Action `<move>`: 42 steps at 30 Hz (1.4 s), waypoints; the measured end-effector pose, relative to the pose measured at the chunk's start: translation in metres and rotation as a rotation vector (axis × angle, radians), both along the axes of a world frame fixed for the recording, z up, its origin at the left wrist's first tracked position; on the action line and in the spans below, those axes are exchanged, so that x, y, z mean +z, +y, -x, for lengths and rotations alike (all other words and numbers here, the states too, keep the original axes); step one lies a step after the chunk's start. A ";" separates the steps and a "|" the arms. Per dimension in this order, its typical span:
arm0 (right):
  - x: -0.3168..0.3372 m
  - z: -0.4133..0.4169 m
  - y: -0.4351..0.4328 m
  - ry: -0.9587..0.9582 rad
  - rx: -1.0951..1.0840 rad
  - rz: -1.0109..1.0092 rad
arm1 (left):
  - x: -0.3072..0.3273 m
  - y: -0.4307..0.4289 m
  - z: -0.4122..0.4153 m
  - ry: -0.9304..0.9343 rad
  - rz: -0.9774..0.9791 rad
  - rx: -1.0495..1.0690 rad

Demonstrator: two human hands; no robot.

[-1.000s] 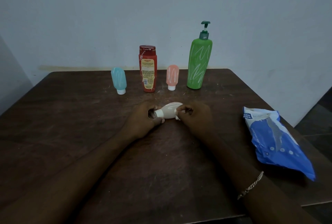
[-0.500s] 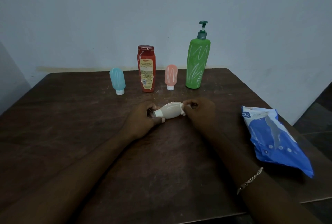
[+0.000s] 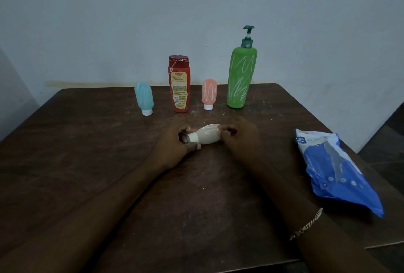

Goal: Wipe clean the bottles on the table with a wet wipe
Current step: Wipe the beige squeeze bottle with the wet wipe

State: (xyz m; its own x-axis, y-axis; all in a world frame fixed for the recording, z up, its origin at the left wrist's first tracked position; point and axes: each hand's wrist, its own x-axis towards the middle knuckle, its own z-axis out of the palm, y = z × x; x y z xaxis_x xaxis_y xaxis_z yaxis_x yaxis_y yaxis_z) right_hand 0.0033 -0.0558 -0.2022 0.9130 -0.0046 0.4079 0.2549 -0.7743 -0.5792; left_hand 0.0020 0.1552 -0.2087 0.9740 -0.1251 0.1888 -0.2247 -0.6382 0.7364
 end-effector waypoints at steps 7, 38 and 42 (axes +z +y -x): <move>0.006 0.001 0.004 -0.057 -0.039 -0.154 | 0.001 0.000 0.001 -0.041 0.000 -0.032; 0.005 0.009 0.009 -0.035 0.030 -0.092 | -0.002 0.001 -0.003 -0.076 -0.009 -0.059; 0.001 0.012 0.018 -0.076 0.066 0.050 | -0.002 0.001 -0.003 -0.065 0.000 -0.041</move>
State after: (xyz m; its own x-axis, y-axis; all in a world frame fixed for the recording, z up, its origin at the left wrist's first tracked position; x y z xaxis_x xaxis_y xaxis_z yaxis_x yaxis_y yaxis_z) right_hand -0.0088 -0.0382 -0.2014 0.8769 0.0761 0.4746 0.3479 -0.7818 -0.5175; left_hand 0.0046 0.1563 -0.2107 0.9536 -0.1651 0.2517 -0.2985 -0.6274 0.7192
